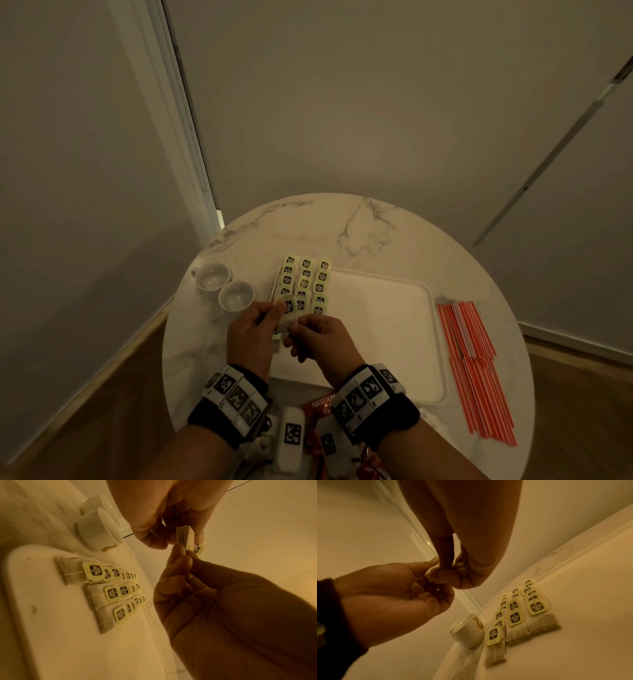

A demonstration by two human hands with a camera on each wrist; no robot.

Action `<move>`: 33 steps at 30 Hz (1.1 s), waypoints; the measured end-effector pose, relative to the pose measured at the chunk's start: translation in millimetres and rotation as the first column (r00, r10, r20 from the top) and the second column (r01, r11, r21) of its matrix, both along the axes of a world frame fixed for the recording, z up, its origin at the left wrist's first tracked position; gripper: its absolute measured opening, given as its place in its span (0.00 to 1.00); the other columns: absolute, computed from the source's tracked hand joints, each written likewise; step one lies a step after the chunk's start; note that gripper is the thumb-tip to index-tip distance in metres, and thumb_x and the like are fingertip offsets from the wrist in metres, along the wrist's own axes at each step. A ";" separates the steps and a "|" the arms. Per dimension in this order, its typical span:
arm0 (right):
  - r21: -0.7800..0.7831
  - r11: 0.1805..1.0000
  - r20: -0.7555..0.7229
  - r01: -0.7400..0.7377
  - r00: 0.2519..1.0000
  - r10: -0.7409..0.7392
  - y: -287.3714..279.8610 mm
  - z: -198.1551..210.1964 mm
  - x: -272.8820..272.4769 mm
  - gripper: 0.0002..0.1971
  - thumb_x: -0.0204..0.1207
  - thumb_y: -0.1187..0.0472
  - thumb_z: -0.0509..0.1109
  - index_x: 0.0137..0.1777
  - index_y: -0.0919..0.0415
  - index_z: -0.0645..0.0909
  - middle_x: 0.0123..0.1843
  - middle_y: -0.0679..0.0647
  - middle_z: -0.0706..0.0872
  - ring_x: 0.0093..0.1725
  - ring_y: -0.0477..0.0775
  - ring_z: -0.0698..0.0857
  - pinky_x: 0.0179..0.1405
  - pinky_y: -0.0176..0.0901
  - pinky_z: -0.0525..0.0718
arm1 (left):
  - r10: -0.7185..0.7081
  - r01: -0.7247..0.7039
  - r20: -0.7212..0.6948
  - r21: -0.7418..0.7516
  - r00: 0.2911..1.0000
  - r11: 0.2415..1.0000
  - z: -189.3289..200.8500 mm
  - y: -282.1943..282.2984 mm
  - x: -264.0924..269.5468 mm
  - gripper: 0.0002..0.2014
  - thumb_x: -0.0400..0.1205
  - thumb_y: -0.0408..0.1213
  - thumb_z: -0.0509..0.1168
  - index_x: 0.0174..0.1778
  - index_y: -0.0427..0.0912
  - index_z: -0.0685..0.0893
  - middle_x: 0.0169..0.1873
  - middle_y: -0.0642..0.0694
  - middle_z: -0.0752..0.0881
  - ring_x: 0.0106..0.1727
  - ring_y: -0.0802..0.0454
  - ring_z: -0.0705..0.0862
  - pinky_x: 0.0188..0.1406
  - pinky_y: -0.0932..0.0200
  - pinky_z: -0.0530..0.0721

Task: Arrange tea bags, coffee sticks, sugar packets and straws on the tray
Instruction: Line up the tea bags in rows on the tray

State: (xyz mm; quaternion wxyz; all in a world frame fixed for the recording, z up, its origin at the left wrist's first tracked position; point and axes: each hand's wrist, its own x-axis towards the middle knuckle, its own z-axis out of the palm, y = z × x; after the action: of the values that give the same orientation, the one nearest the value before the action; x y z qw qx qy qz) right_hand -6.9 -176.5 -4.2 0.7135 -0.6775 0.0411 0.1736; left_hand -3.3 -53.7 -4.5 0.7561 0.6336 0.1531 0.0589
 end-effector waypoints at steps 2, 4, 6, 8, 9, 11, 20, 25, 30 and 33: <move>-0.026 0.999 -0.011 -0.026 1.000 0.025 -2.6 0.9 1.4 0.06 0.81 0.69 0.65 0.47 0.68 0.84 0.35 0.56 0.87 0.30 0.50 0.82 0.29 0.38 0.80 | 0.003 -0.003 0.004 0.006 1.000 1.000 -3.0 0.4 -1.3 0.05 0.79 0.35 0.69 0.43 0.37 0.88 0.38 0.42 0.91 0.44 0.45 0.90 0.42 0.55 0.87; -0.045 0.998 -0.011 -0.035 0.999 0.035 -6.3 1.1 3.4 0.05 0.79 0.69 0.67 0.47 0.66 0.85 0.37 0.56 0.87 0.31 0.49 0.82 0.29 0.38 0.80 | -0.009 0.009 -0.003 0.020 1.000 1.000 -5.4 2.2 -1.5 0.04 0.79 0.36 0.69 0.42 0.40 0.88 0.39 0.44 0.91 0.45 0.45 0.90 0.43 0.54 0.87; -0.073 0.997 -0.005 -0.011 1.000 0.011 -8.9 -1.7 5.3 0.05 0.78 0.69 0.68 0.47 0.65 0.86 0.37 0.56 0.87 0.32 0.48 0.81 0.29 0.39 0.79 | -0.034 0.034 -0.028 -0.002 0.999 0.999 -8.8 4.7 -1.9 0.03 0.79 0.37 0.69 0.43 0.46 0.89 0.41 0.45 0.92 0.47 0.45 0.90 0.46 0.50 0.87; -0.133 0.990 -0.004 0.034 0.999 -0.035 -10.6 -8.0 6.4 0.04 0.77 0.68 0.70 0.47 0.63 0.87 0.37 0.55 0.86 0.31 0.48 0.80 0.28 0.40 0.79 | -0.058 0.057 -0.066 -0.024 0.996 0.998 -14.6 7.0 -2.2 0.04 0.79 0.37 0.69 0.46 0.48 0.89 0.44 0.45 0.92 0.49 0.42 0.89 0.50 0.45 0.87; -0.170 0.984 -0.008 0.050 0.999 -0.052 -11.3 -12.0 6.6 0.04 0.77 0.67 0.71 0.47 0.62 0.88 0.36 0.55 0.86 0.31 0.48 0.79 0.27 0.40 0.78 | -0.058 0.057 -0.087 -0.014 0.995 0.998 -18.4 8.8 -2.2 0.05 0.79 0.36 0.69 0.47 0.47 0.89 0.44 0.44 0.92 0.50 0.41 0.89 0.52 0.42 0.87; -0.248 0.968 -0.018 0.043 0.999 -0.049 -12.7 -19.7 5.6 0.04 0.76 0.65 0.73 0.48 0.63 0.88 0.36 0.56 0.85 0.30 0.48 0.78 0.26 0.40 0.78 | -0.052 0.055 -0.119 0.022 0.992 0.998 -26.1 11.6 -2.1 0.03 0.78 0.34 0.70 0.44 0.45 0.90 0.42 0.42 0.91 0.50 0.38 0.88 0.54 0.38 0.86; -0.508 0.861 -0.138 -0.021 0.989 -0.058 -11.3 -56.5 3.8 0.04 0.73 0.63 0.73 0.43 0.56 0.90 0.32 0.45 0.83 0.27 0.39 0.77 0.25 0.29 0.72 | -0.113 0.153 -0.158 0.267 0.981 0.951 -57.1 23.3 -9.5 0.15 0.79 0.29 0.68 0.49 0.58 0.85 0.48 0.49 0.87 0.52 0.52 0.85 0.57 0.52 0.84; -0.577 0.815 -0.271 -0.056 0.954 -0.126 -4.0 -70.1 6.9 0.05 0.68 0.62 0.75 0.43 0.60 0.89 0.38 0.56 0.86 0.36 0.53 0.82 0.38 0.45 0.83 | -0.256 0.266 -0.140 0.778 0.956 0.569 -74.2 31.7 -10.4 0.11 0.78 0.30 0.65 0.50 0.47 0.89 0.47 0.48 0.83 0.53 0.45 0.78 0.55 0.49 0.79; -0.612 0.788 -0.266 -0.072 0.957 -0.119 -3.9 -70.9 10.3 0.12 0.73 0.56 0.75 0.52 0.63 0.89 0.41 0.53 0.85 0.43 0.50 0.83 0.40 0.37 0.78 | -0.321 0.396 -0.320 0.895 0.891 0.205 -82.3 32.5 -16.0 0.21 0.72 0.34 0.67 0.60 0.58 0.85 0.57 0.48 0.80 0.58 0.42 0.77 0.50 0.47 0.79; -0.600 0.797 -0.256 -0.069 0.961 -0.110 -3.0 -67.8 11.5 0.14 0.73 0.56 0.76 0.55 0.63 0.88 0.49 0.55 0.89 0.47 0.50 0.84 0.43 0.36 0.79 | -0.299 0.465 -0.419 0.880 0.857 0.099 -79.4 34.6 -17.0 0.28 0.77 0.38 0.62 0.72 0.67 0.72 0.67 0.52 0.71 0.69 0.49 0.67 0.63 0.51 0.70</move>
State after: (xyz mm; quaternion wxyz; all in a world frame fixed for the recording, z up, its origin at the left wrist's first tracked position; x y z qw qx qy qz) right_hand 4.6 -179.5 -72.0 0.4495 -0.8375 0.2011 0.2367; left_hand -20.3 -19.1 -83.9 0.1707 0.9796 -0.0366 -0.0996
